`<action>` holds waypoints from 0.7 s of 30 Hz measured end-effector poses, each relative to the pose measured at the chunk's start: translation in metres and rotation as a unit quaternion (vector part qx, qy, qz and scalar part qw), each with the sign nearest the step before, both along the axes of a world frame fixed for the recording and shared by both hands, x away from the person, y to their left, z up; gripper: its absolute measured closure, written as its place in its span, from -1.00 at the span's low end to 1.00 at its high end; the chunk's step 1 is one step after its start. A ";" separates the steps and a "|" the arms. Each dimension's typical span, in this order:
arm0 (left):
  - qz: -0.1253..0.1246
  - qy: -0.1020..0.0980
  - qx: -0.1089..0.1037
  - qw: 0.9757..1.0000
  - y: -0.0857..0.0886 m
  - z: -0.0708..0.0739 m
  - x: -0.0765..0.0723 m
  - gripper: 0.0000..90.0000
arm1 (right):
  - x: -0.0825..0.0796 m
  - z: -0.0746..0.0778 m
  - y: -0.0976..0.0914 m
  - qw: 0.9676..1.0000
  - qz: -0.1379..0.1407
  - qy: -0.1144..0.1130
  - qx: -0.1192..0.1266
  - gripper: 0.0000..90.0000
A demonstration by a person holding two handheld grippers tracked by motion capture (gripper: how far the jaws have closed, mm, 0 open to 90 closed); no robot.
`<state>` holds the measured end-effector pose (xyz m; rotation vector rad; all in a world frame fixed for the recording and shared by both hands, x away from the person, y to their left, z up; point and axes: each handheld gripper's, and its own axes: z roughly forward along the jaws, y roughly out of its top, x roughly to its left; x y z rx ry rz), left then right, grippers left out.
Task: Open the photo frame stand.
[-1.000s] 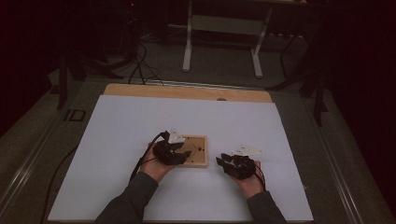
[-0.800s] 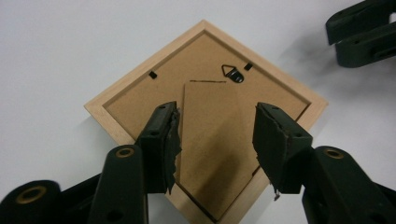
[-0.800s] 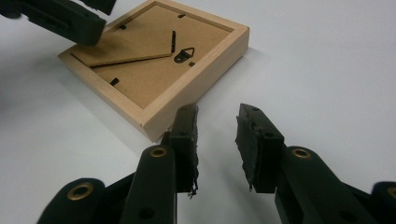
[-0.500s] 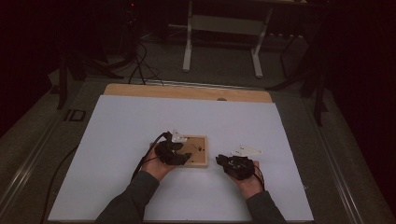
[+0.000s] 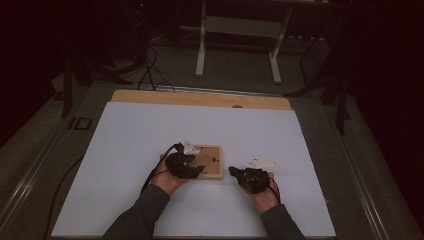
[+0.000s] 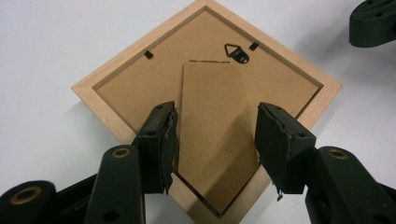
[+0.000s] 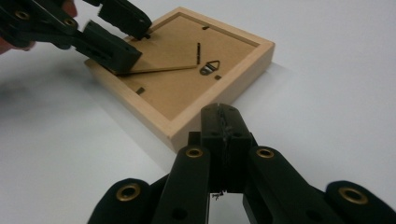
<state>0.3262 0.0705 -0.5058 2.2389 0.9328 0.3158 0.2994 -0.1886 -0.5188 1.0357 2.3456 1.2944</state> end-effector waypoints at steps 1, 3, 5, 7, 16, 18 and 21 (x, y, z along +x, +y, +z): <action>0.000 0.000 0.002 1.000 0.000 -0.001 0.000 0.10 | 0.000 0.000 0.002 1.000 0.002 0.000 -0.001 0.99; -0.004 0.004 0.004 1.000 0.000 -0.003 -0.001 0.10 | -0.001 0.000 0.005 1.000 0.007 0.000 -0.001 0.99; -0.002 0.002 0.003 1.000 0.000 -0.004 -0.002 0.10 | -0.001 -0.001 0.007 1.000 0.009 0.000 -0.001 0.99; -0.001 0.004 0.001 1.000 0.000 -0.003 -0.002 0.10 | -0.001 -0.001 0.009 1.000 0.012 0.000 -0.002 0.99; 0.002 -0.001 0.007 1.000 -0.001 -0.003 -0.003 0.14 | -0.003 -0.005 0.020 1.000 0.027 0.002 0.000 0.99; 0.003 -0.001 0.007 1.000 -0.001 -0.003 -0.003 0.14 | -0.002 -0.007 0.022 1.000 0.028 0.005 0.001 0.99; 0.003 -0.001 0.007 1.000 -0.001 -0.003 -0.003 0.15 | -0.002 -0.007 0.023 1.000 0.027 0.004 0.002 1.00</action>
